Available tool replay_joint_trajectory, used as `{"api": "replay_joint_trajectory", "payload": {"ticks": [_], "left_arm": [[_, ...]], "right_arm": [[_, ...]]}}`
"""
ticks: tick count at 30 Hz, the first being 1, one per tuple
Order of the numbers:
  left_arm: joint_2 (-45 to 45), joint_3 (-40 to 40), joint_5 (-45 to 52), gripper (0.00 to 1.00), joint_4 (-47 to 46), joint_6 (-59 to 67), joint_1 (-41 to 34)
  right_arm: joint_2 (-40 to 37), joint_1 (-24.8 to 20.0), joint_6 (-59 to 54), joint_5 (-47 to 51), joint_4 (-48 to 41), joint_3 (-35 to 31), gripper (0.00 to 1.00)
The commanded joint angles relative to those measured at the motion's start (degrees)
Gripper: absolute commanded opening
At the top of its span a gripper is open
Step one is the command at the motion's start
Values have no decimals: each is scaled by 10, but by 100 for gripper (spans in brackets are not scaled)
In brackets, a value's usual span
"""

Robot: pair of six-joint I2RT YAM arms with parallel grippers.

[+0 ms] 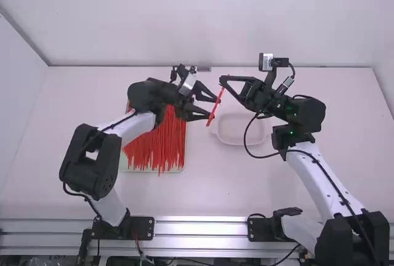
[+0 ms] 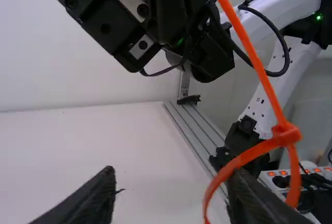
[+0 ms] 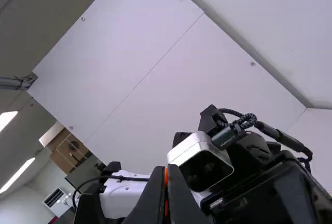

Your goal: Fasten the cable tie

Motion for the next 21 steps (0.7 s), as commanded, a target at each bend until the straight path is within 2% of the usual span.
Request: {"api": "replay_joint_trajectory", "payload": {"ticks": [1,2,4,5,7,8,9,15,17,18,19,21], "left_arm": [[-10,8,6,44,5,7,-5],[-10,8,6,38,5,6,-5],[-10,8,6,35,5,7,-5],[-10,8,6,25,5,6,-4],[-10,8,4,13,5,6,-5],[-10,8,2,2,4,4,-4],[-10,8,0,1,5,3,-4],[-10,8,2,2,5,4,-5],[-10,8,2,25,4,3,-3],[-10,8,1,33,4,2,-5],[-10,8,1,34,4,2,-5],[-10,8,-1,44,4,2,-4]], "right_arm": [[-5,-3,-3,4,4,10,0],[-5,-3,-3,4,4,10,0],[-5,-3,-3,4,4,10,0],[-5,-3,-3,4,4,10,0],[-5,-3,-4,4,3,10,0],[-5,-3,-3,4,3,10,0],[-5,-3,-3,4,3,10,0],[-5,-3,-3,4,4,10,0],[-5,-3,-3,4,4,10,0],[-5,-3,-3,4,4,10,0],[-5,-3,-3,4,4,10,0],[-5,-3,-3,4,3,10,0]]}}
